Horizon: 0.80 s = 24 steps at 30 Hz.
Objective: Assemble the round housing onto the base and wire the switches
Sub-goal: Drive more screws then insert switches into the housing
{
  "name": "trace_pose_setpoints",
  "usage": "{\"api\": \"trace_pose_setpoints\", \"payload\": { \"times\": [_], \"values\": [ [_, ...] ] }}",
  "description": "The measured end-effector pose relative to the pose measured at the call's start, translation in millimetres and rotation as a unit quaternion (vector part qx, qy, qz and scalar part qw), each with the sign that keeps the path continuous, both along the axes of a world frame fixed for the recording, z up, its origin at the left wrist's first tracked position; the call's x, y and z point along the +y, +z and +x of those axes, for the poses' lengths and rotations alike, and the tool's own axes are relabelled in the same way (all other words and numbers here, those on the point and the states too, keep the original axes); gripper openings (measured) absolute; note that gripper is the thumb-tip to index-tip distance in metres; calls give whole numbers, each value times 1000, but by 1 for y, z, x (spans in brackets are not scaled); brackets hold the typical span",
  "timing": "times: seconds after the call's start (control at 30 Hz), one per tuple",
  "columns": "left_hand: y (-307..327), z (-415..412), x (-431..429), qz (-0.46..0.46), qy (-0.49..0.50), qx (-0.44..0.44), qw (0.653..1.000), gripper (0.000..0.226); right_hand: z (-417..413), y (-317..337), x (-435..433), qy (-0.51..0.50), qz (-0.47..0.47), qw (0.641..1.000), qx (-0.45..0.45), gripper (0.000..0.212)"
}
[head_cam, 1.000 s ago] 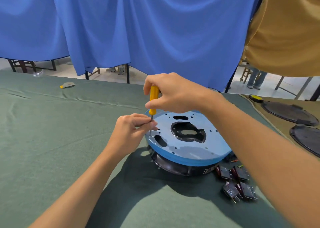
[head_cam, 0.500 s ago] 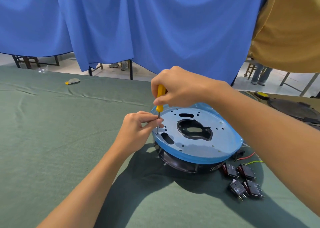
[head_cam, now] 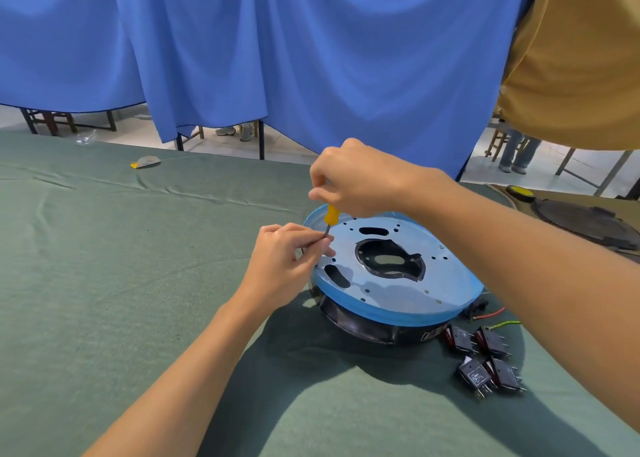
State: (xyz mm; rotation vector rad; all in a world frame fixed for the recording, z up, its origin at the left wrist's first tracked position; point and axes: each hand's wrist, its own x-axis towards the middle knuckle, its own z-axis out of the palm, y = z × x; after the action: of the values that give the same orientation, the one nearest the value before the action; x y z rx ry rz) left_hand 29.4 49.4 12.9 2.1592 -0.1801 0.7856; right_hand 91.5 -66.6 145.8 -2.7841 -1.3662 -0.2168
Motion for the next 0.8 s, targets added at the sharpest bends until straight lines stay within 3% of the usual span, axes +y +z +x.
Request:
{"api": "trace_pose_setpoints", "payload": {
  "times": [0.17, 0.3, 0.43, 0.5, 0.6, 0.73, 0.8],
  "values": [
    [-1, 1, -1, -45, 13, -1, 999, 9, 1, 5, -1, -13, -90, 995, 35, 25],
    [0, 1, 1, -24, -12, 8, 1000, 16, -1, 6, -5, 6, -33, 999, 30, 16],
    [-1, -1, -1, -42, 8, -16, 999, 11, 2, -4, 1, -46, -20, 999, -9, 39],
    [-1, -1, 0, -48, 36, -41, 997, 10, 1, 0, 0, -60, -34, 997, 22, 41],
    [2, 1, 1, -31, 46, -51, 997, 6, -4, 10, -4, -28, -71, 995, 57, 32],
    [2, -1, 3, -13, 30, -43, 999, 12, -7, 11, -5, 14, 2, 1000, 25, 11],
    [1, -1, 3, -22, 24, -37, 999, 13, -6, 7, -1, 0, 24, 999, 20, 16]
  ]
}}
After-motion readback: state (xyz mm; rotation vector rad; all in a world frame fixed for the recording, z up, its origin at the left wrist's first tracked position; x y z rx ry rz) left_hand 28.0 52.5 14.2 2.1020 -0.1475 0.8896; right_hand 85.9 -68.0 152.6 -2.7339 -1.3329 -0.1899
